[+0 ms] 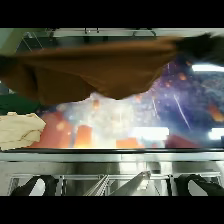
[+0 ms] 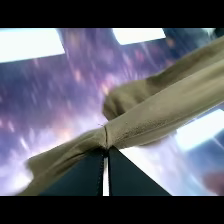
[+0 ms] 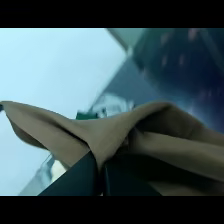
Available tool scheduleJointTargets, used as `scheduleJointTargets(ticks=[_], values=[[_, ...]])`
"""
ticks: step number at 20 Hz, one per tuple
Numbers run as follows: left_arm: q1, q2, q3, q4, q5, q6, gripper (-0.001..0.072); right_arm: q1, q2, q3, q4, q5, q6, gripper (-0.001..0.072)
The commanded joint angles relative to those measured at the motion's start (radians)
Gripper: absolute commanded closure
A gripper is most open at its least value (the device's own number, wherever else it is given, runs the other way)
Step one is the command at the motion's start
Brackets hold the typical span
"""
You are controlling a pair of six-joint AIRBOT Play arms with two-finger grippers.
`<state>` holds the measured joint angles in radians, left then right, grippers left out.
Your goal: Fold the shirts.
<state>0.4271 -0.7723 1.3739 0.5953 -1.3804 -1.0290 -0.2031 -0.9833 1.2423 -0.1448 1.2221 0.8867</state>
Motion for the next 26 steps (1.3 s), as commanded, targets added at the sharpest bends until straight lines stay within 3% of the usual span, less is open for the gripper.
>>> scheduleJointTargets(ticks=[1,4,7,12,14,15,16,17,19,21,23,26], values=[[0.041,0.152,0.172,0.007,0.044,-0.022,0.0688,-0.063,0.237,0.064,0.002,-0.036,-0.028,0.0695],[0.039,0.203,0.201,0.009,0.01,-0.043,0.0688,-0.061,0.323,0.064,-0.027,-0.036,-0.027,0.0695],[0.038,0.225,0.084,0.006,0.008,-0.05,0.0688,-0.06,0.297,0.06,-0.106,-0.026,-0.005,0.0695],[0.034,0.098,-0.235,0.005,-0.034,-0.033,0.0687,0.045,0.051,-0.045,-0.224,0.016,0.056,0.0689],[0.004,-0.011,-0.348,0.009,-0.03,0.039,0.0687,0.089,-0.107,-0.112,-0.249,-0.003,0.056,0.0688],[-0.016,-0.082,-0.397,0.009,-0.023,0.077,0.0687,0.101,-0.19,-0.136,-0.249,-0.03,0.055,0.0665],[-0.035,-0.153,-0.435,0.013,-0.003,0.101,0.0686,0.107,-0.284,-0.15,-0.248,-0.058,0.056,0.0515],[-0.054,-0.224,-0.467,0.013,0.029,0.122,0.0686,0.107,-0.374,-0.15,-0.238,-0.067,0.054,0.046],[-0.084,-0.375,-0.506,0.012,0.098,0.159,0.0682,0.101,-0.538,-0.148,-0.179,-0.072,0.037,0.0461],[-0.094,-0.512,-0.47,0.012,0.1,0.159,0.0411,0.084,-0.645,-0.147,-0.093,-0.044,-0.021,0.0458],[-0.071,-0.623,-0.377,0.012,0.024,0.156,0.0411,0.063,-0.675,-0.147,-0.045,0.044,-0.066,0.0458],[-0.011,-0.708,-0.252,0.014,-0.113,0.116,0.0411,0.061,-0.653,-0.152,-0.114,0.179,-0.068,0.0456]])
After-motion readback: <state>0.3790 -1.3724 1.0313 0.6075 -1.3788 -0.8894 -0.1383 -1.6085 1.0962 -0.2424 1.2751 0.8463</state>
